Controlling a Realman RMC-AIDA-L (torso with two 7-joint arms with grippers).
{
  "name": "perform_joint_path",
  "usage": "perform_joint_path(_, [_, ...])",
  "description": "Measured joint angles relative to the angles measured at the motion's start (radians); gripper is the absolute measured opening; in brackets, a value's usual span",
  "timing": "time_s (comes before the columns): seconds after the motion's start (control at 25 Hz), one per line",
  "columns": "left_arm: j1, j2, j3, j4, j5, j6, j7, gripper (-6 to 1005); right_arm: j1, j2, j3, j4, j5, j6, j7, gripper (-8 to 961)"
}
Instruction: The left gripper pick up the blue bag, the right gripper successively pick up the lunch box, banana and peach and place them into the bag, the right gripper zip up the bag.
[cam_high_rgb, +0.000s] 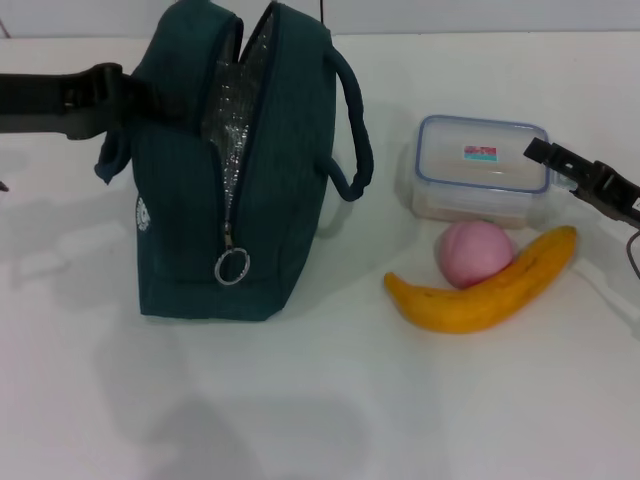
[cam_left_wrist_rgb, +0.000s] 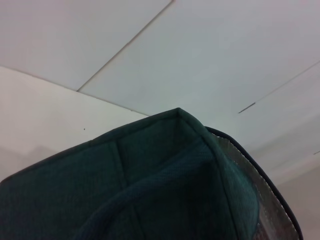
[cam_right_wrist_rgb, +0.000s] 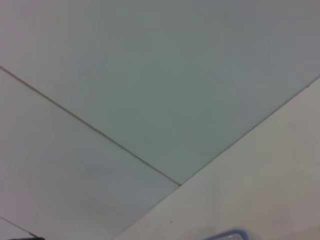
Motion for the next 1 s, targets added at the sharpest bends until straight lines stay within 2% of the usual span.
perform_joint_path(1.0, [-0.001,0.006,-0.044,-0.085,-0.008,-0.036,0.065,39,-0.006,-0.004,0.005,0.000,0.004,-0.009,0.268,831])
